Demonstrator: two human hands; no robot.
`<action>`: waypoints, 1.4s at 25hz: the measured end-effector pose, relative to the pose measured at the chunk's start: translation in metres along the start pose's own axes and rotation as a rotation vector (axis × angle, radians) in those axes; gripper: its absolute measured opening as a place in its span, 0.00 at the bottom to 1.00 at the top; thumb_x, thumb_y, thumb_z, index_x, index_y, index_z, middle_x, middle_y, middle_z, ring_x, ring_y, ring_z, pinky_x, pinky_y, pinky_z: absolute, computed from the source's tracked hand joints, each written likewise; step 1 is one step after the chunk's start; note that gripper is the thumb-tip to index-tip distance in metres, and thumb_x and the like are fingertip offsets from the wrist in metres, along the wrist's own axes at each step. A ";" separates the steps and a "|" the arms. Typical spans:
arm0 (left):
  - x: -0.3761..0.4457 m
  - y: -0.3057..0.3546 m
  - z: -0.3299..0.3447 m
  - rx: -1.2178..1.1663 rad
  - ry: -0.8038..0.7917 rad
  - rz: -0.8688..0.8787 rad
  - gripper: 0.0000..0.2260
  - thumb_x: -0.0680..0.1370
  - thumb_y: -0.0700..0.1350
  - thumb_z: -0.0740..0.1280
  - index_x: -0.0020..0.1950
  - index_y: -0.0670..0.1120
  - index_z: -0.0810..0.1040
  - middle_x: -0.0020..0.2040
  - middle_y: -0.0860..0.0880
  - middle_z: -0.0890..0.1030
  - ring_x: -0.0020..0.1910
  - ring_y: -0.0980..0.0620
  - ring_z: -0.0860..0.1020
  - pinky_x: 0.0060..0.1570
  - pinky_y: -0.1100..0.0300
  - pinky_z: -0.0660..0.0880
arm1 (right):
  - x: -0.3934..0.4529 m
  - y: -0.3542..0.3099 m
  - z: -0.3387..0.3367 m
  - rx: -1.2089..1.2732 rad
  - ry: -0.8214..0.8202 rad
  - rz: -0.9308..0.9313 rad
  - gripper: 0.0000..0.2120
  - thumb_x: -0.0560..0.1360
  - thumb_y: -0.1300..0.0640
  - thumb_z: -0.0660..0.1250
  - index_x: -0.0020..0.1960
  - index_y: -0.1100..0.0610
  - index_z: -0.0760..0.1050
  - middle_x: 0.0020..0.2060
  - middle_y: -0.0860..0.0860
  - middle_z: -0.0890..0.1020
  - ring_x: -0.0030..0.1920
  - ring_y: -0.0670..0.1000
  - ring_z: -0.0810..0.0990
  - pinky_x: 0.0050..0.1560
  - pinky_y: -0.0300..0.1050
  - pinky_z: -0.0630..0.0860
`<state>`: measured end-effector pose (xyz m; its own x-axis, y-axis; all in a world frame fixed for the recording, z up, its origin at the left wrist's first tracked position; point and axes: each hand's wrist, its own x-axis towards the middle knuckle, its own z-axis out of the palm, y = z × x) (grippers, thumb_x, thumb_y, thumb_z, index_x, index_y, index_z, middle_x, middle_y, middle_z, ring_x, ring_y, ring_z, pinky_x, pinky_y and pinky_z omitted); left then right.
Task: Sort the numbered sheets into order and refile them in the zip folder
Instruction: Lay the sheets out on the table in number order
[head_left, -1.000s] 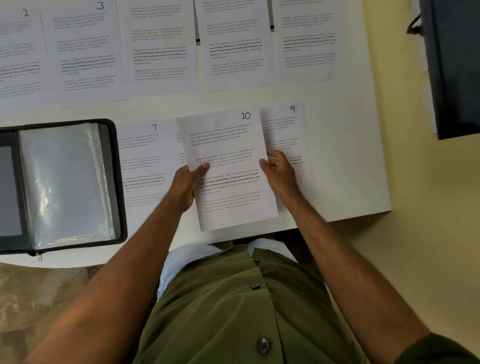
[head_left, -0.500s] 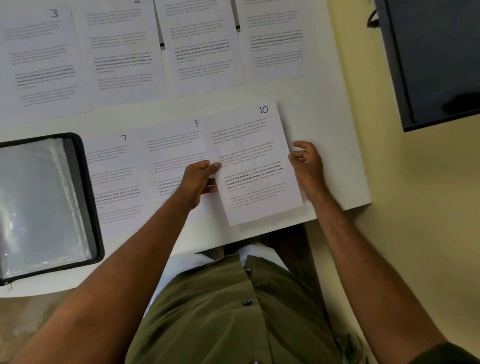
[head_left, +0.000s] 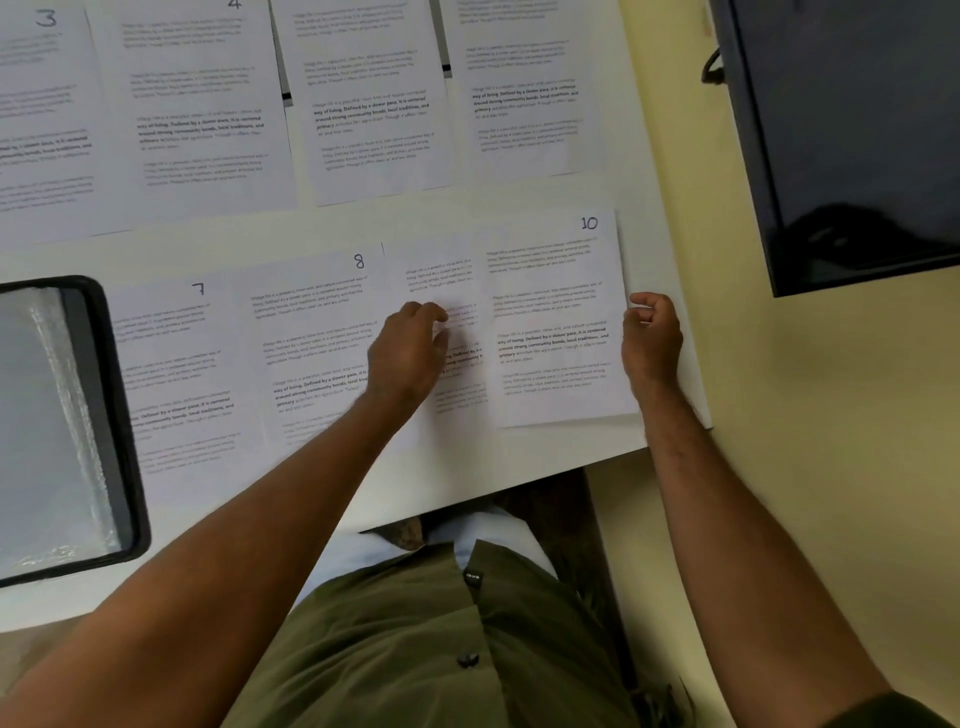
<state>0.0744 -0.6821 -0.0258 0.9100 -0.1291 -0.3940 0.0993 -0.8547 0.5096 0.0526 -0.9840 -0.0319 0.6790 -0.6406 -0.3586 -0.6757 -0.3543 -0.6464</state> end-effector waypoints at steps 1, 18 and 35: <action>-0.001 -0.004 0.002 0.122 0.022 0.059 0.17 0.81 0.48 0.69 0.68 0.46 0.77 0.68 0.45 0.77 0.64 0.43 0.76 0.50 0.48 0.76 | 0.002 0.002 -0.001 -0.042 0.040 -0.004 0.13 0.81 0.62 0.61 0.65 0.57 0.75 0.56 0.51 0.81 0.55 0.52 0.80 0.56 0.48 0.80; -0.006 -0.026 0.023 0.446 -0.081 0.100 0.40 0.70 0.56 0.79 0.75 0.47 0.64 0.75 0.45 0.64 0.69 0.40 0.67 0.50 0.42 0.78 | -0.016 0.036 0.033 -0.735 -0.399 -0.406 0.43 0.77 0.34 0.65 0.84 0.43 0.46 0.84 0.52 0.43 0.83 0.58 0.41 0.78 0.70 0.47; -0.007 -0.024 0.023 0.420 -0.063 0.105 0.40 0.68 0.55 0.81 0.74 0.48 0.66 0.74 0.45 0.65 0.68 0.40 0.68 0.50 0.40 0.78 | 0.021 0.045 0.000 -0.777 -0.434 -0.468 0.44 0.77 0.33 0.65 0.84 0.43 0.47 0.84 0.52 0.44 0.83 0.57 0.42 0.79 0.69 0.50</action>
<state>0.0562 -0.6718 -0.0529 0.8787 -0.2452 -0.4096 -0.1763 -0.9640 0.1990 0.0367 -1.0135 -0.0691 0.8655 -0.0742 -0.4954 -0.2085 -0.9526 -0.2217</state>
